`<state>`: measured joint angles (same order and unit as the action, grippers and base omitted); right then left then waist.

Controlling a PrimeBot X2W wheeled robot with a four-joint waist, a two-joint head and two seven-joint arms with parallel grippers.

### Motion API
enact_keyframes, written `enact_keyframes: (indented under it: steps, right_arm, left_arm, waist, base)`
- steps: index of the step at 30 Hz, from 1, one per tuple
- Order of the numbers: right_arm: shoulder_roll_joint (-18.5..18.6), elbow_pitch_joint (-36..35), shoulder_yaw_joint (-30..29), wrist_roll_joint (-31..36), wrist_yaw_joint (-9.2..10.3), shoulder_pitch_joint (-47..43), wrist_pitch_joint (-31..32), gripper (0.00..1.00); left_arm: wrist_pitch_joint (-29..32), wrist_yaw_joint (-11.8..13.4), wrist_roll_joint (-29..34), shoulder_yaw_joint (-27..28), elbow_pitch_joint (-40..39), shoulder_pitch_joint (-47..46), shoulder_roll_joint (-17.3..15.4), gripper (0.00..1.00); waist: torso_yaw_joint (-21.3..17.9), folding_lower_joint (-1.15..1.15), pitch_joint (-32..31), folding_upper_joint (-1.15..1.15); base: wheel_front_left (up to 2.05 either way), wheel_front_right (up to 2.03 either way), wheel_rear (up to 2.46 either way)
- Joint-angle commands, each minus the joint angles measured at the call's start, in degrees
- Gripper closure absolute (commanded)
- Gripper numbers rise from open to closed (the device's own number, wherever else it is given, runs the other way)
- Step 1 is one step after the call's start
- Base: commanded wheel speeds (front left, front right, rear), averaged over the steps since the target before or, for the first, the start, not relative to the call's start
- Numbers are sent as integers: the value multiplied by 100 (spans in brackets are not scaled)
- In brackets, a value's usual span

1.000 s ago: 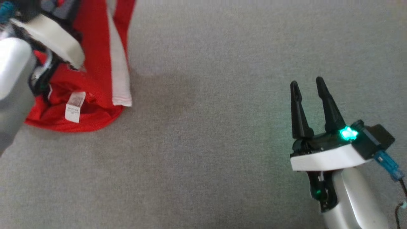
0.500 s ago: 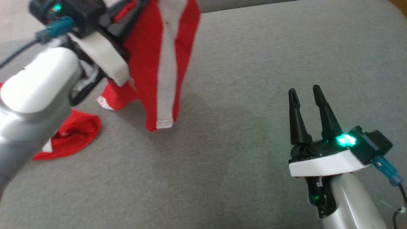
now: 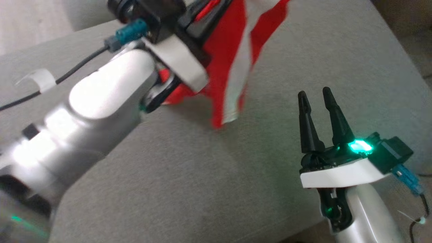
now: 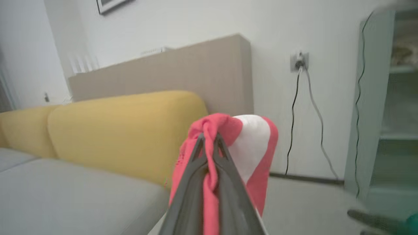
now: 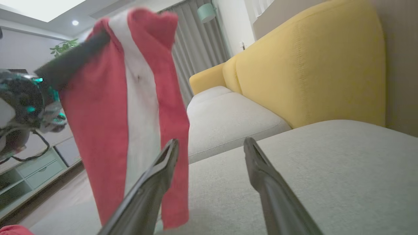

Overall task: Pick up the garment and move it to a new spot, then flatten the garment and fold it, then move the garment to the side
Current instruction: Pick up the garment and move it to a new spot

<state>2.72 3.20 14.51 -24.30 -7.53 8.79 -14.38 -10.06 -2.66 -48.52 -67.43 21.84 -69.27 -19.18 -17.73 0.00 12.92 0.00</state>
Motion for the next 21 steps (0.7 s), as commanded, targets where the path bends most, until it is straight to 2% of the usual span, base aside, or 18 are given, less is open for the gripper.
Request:
enact_keyframes:
  steps: [1,5,7,10,18,19,20,21]
  right_arm:
    - [16,-238,106,-58,4,133,-62,0]
    - [16,-304,-20,-67,4,116,-62,0]
    - [16,-330,-96,-43,4,121,-62,0]
    - [16,-344,-180,15,4,141,-62,0]
    - [16,-284,-313,200,4,197,-62,0]
    - [16,-271,-322,233,4,195,-62,0]
    - [16,-256,-316,266,4,196,-62,0]
    - [16,-240,-320,309,4,192,-62,0]
  left_arm:
    - [-157,89,-83,438,-157,-541,45,100]
    - [-428,250,-47,877,-232,-660,362,100]
    - [-471,225,6,1035,-235,-549,372,100]
    - [-488,142,8,1251,-151,-115,248,100]
    - [-493,-288,251,1600,359,1724,-333,100]
    - [-493,-316,295,1623,455,1898,-369,57]
    - [-493,-332,375,1678,520,2041,-403,0]
    - [-493,-344,440,1752,581,2182,-412,0]
  waist:
    - [-221,0,88,0]
    - [-188,0,143,0]
    - [-96,0,169,0]
    - [97,0,208,0]
    - [712,0,253,0]
    - [797,0,246,0]
    - [863,0,236,0]
    - [941,0,215,0]
  base:
    - [0,0,0]
    - [0,0,0]
    - [0,0,0]
    - [0,0,0]
    - [0,0,0]
    - [0,0,0]
    - [0,0,0]
    - [0,0,0]
